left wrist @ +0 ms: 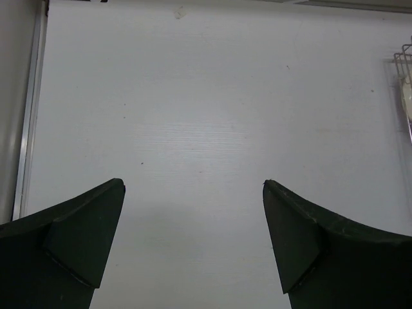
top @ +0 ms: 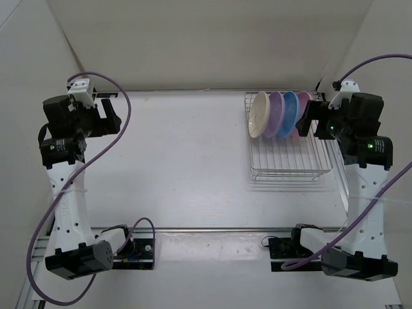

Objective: Unload the plates from the dish rack

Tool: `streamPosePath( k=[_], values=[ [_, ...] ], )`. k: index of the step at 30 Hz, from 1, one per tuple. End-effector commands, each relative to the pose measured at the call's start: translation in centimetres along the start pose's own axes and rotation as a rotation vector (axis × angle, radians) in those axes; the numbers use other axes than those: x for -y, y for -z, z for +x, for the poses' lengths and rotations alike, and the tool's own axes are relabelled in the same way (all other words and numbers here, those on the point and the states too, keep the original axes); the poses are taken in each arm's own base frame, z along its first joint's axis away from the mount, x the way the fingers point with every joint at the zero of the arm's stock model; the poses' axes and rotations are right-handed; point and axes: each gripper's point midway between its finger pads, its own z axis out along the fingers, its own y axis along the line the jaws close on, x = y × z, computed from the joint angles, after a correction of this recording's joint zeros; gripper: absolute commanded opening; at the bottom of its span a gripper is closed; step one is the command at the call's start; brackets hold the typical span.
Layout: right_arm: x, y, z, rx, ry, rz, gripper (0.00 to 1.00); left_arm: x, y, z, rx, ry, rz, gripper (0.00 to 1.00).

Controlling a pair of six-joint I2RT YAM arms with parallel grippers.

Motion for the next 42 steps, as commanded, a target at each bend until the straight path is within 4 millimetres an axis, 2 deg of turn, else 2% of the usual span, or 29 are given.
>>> streamPosePath(
  k=[1,3,4,5,9,10,11,13,14,15,17,20,21,24,26,29,30,31,32,33,34,35,36,38,40,41,42],
  values=[
    [-0.3,0.4,-1.1,0.069,-0.011,-0.016,1.00,-0.4,0.0,1.3,-0.001,-0.008,-0.023,1.00],
    [-0.6,0.3,-0.2,0.054,0.006,-0.041,1.00,-0.5,-0.1,2.0,-0.009,-0.006,-0.023,1.00],
    [-0.7,0.9,-0.1,0.067,0.023,-0.040,1.00,-0.5,-0.3,2.6,-0.023,-0.002,-0.022,1.00],
    [-0.9,0.6,0.1,0.063,0.034,-0.060,1.00,-0.5,-0.4,3.6,-0.039,0.003,-0.022,1.00],
    [-1.3,0.0,1.6,0.030,0.078,-0.065,1.00,-0.7,-0.5,4.6,-0.031,0.000,-0.033,1.00],
    [-0.9,-0.9,2.3,0.002,0.098,-0.033,1.00,-0.9,-0.4,4.6,-0.031,0.000,-0.045,1.00],
    [-1.4,-1.7,3.0,-0.029,0.104,-0.053,1.00,-0.9,-0.4,4.6,-0.031,0.000,-0.045,1.00],
    [-1.4,-3.7,3.2,-0.049,0.158,0.000,1.00,-1.5,-0.4,4.8,-0.041,0.002,-0.077,1.00],
    [-1.6,-4.5,2.7,-0.033,0.176,0.013,1.00,-1.7,-0.3,4.8,-0.041,0.002,-0.088,1.00],
    [-2.6,-5.8,2.9,-0.053,0.214,0.003,1.00,-1.7,-0.6,5.2,-0.059,0.006,-0.088,1.00],
    [-2.7,-7.3,2.0,-0.017,0.252,0.049,1.00,-2.2,-0.5,5.2,-0.060,0.005,-0.117,1.00],
    [-4.9,-9.5,1.0,0.034,0.319,0.049,0.99,-2.4,-0.5,5.2,-0.059,0.014,-0.129,1.00],
    [-5.4,-10.0,-0.4,0.093,0.318,0.055,0.99,-2.7,-0.6,5.6,-0.068,0.027,-0.143,1.00],
    [-6.6,-12.3,-1.7,0.145,0.334,0.064,0.97,-3.0,-0.6,6.0,-0.077,0.028,-0.163,1.00],
    [-6.6,-14.1,-2.7,0.143,0.319,0.094,0.92,-3.4,-0.9,6.1,-0.087,0.020,-0.175,1.00],
    [-5.8,-16.3,-4.4,0.150,0.278,0.184,0.90,-3.9,-1.1,6.7,-0.106,0.023,-0.199,1.00],
    [-5.8,-16.8,-4.7,0.148,0.280,0.217,0.90,-3.9,-1.1,6.7,-0.106,0.023,-0.199,1.00],
    [-5.3,-18.5,-4.1,0.118,0.287,0.252,0.89,-4.0,-1.1,6.7,-0.106,0.023,-0.208,1.00],
    [-5.6,-18.7,-5.2,0.136,0.285,0.273,0.88,-4.1,-1.2,7.1,-0.117,0.025,-0.208,1.00],
    [-5.0,-19.2,-5.3,0.132,0.293,0.314,0.85,-4.1,-1.2,7.1,-0.118,0.016,-0.207,1.00],
    [-4.8,-20.7,-4.6,0.104,0.301,0.333,0.82,-4.1,-1.2,7.1,-0.118,0.015,-0.207,1.00],
    [-5.2,-20.9,-5.3,0.115,0.313,0.341,0.76,-4.1,-1.2,7.1,-0.118,0.015,-0.207,1.00],
    [-5.5,-22.0,-4.7,0.095,0.336,0.347,0.73,-4.1,-1.2,7.1,-0.119,0.006,-0.207,1.00],
    [-5.2,-22.4,-5.5,0.103,0.343,0.385,0.69,-4.3,-1.2,7.1,-0.119,0.006,-0.218,1.00],
    [-5.3,-23.5,-4.9,0.082,0.372,0.409,0.69,-4.3,-0.9,6.9,-0.111,-0.007,-0.217,1.00],
    [-5.1,-23.6,-5.5,0.091,0.368,0.429,0.69,-4.3,-0.9,6.9,-0.111,-0.007,-0.217,1.00],
    [-4.7,-24.3,-4.5,0.058,0.392,0.447,0.69,-4.2,-0.5,6.9,-0.110,-0.021,-0.217,1.00]
  ],
)
